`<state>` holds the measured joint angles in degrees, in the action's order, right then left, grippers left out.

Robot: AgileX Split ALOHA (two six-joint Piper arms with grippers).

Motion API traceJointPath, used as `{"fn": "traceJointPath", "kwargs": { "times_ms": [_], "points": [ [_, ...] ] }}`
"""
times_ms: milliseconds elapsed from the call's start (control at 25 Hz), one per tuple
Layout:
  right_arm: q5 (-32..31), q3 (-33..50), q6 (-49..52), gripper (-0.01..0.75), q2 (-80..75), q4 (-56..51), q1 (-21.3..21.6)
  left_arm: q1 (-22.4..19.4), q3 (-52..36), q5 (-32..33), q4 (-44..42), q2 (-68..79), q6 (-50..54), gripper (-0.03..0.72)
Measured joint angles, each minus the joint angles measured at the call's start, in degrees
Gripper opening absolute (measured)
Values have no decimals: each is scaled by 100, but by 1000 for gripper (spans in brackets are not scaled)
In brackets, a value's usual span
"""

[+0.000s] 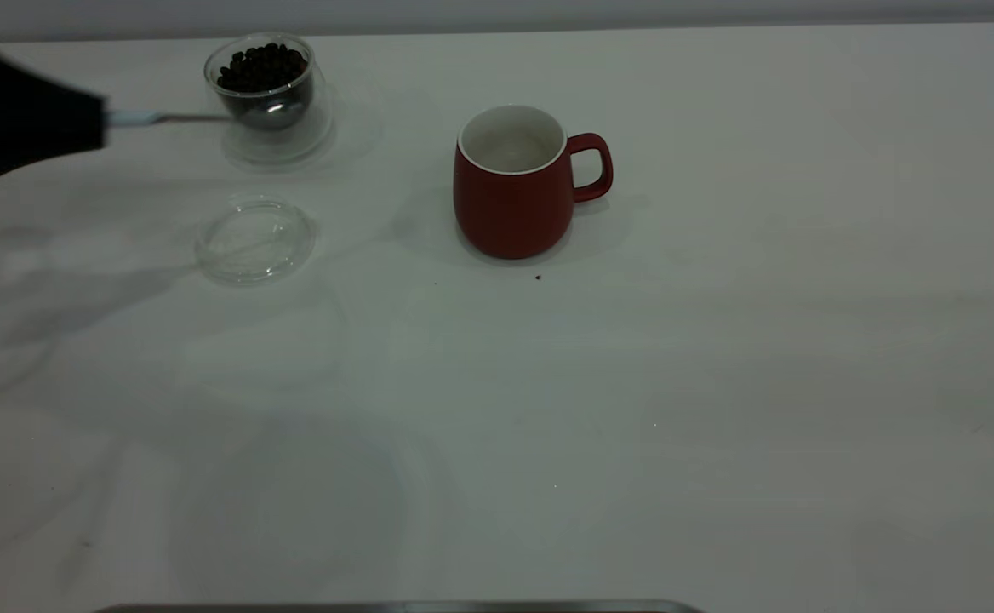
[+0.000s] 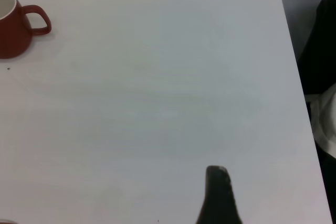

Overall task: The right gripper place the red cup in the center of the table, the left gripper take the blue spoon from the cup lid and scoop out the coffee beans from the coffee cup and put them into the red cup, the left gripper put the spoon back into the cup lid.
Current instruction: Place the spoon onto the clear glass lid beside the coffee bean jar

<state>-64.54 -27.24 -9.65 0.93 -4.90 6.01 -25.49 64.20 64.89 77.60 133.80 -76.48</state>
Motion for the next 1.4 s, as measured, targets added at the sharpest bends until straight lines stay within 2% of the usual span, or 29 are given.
{"fn": "traceJointPath", "kwargs": {
  "times_ms": [160,360,480,640,840,1400],
  "points": [
    [0,0,0,590,0,0,0,-480,-32,-217,-55,0,0,124],
    [0,0,0,590,0,0,0,-566,-42,-767,-239,0,2,124],
    [0,0,0,590,0,0,0,-514,-42,-1022,-366,0,29,124],
    [0,0,0,590,0,0,0,-440,-48,-1053,-320,145,36,124],
    [0,0,0,590,0,0,0,-174,-48,-1185,-260,568,40,124],
    [0,0,0,590,0,0,0,446,-48,-1248,765,913,-410,124]
  ]
}}
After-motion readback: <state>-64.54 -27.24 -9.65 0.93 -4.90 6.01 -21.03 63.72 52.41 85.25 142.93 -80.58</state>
